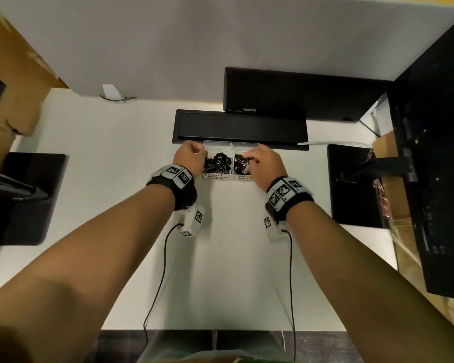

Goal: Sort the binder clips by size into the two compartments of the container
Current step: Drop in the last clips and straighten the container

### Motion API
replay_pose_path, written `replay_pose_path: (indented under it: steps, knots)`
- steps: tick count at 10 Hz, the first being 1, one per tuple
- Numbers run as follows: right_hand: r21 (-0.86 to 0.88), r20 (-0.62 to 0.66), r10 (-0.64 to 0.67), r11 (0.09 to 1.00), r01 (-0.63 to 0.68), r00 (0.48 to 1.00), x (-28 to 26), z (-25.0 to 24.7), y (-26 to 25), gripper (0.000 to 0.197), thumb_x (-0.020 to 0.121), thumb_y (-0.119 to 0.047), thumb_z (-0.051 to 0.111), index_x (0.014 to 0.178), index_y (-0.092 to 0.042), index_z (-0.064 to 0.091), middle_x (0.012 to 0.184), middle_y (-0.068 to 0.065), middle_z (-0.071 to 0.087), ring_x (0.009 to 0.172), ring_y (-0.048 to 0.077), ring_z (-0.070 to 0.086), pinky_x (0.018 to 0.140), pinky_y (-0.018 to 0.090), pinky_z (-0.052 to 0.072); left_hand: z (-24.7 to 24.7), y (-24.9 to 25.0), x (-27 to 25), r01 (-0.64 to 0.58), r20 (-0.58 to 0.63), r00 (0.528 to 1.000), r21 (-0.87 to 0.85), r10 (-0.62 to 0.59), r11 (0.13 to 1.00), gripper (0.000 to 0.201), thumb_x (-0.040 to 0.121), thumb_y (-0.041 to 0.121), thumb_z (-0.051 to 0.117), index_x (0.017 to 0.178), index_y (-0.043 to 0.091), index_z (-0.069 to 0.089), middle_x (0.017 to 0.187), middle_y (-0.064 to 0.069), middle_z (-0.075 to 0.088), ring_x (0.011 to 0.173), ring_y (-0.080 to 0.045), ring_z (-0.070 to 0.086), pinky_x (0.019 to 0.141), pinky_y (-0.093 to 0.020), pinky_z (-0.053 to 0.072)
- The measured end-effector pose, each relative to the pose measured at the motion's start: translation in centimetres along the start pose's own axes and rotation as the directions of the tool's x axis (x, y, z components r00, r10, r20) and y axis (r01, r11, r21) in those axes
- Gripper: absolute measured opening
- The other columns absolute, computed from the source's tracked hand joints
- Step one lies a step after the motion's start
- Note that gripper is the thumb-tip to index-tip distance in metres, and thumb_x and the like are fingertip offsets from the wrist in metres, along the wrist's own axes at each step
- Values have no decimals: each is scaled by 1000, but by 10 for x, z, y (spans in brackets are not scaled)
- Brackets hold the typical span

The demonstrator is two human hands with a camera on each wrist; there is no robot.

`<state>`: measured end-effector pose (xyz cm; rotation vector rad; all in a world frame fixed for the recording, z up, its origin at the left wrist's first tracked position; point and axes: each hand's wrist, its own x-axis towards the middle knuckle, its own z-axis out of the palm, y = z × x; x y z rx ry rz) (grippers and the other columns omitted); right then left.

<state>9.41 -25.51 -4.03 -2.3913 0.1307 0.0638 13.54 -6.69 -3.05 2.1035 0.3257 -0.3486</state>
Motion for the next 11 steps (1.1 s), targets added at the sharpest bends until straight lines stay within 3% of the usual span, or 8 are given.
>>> replay_pose_path:
  steps: [1,3,4,5,6,8,9,11]
  knots:
    - [178,-198,184,973,-150,963,8,-16,10,27,91,-4,46,100,-11,70,102,-3,56,87,10,55,75,13,43,-2,9,7,51,1,999,-34,-51,998,13,94,20,50,103,12,54,97,0,56,89,-16,51,84,-27,41]
    - [220,136,471,843,-490,871,32,-18,21,42,98,-39,34,69,-16,54,77,3,55,82,23,51,79,34,40,6,-16,50,232,106,971,-209,-213,950,42,72,36,50,103,11,61,105,-17,68,102,-34,64,99,-46,48]
    - [428,162,477,755,-497,864,35,-18,17,42,98,-43,34,103,-14,64,101,4,67,90,19,55,92,42,48,-7,10,27,204,111,978,-341,-176,918,14,86,17,45,77,17,57,81,-3,71,78,-23,56,78,-36,48]
    - [560,101,432,720,-410,896,29,-24,14,38,99,-32,34,129,-16,53,122,0,65,103,14,56,93,33,47,-11,17,18,133,48,991,-415,-124,900,18,92,13,43,103,13,57,95,-1,73,86,-15,59,80,-31,50]
    - [570,23,380,755,-325,925,18,-27,13,33,97,-30,36,120,-21,59,110,-3,70,106,12,57,94,31,45,-12,9,16,90,-30,993,-398,-111,913,23,89,9,50,109,12,61,92,-1,70,88,-14,62,88,-33,52]
    - [324,-72,248,922,-212,966,-12,-8,27,17,81,-15,70,97,-17,67,102,-2,57,95,13,54,84,20,45,0,-18,4,-13,-15,1000,-172,10,985,26,82,0,66,103,15,62,98,0,55,88,-14,55,69,-18,47]
    - [160,-100,204,969,-187,974,-20,-4,29,18,83,-24,67,100,-20,63,107,0,49,106,20,49,93,32,45,2,-26,-1,-12,-43,999,-113,7,994,27,83,14,69,107,16,59,100,1,54,89,-15,55,77,-28,48]
    - [187,-179,129,978,-95,975,-8,-40,2,16,87,-28,62,101,-21,62,102,-1,54,101,18,51,92,36,47,-19,-25,-25,21,-98,995,-134,-34,991,25,89,25,60,112,17,53,97,2,58,83,-16,56,62,-19,39]
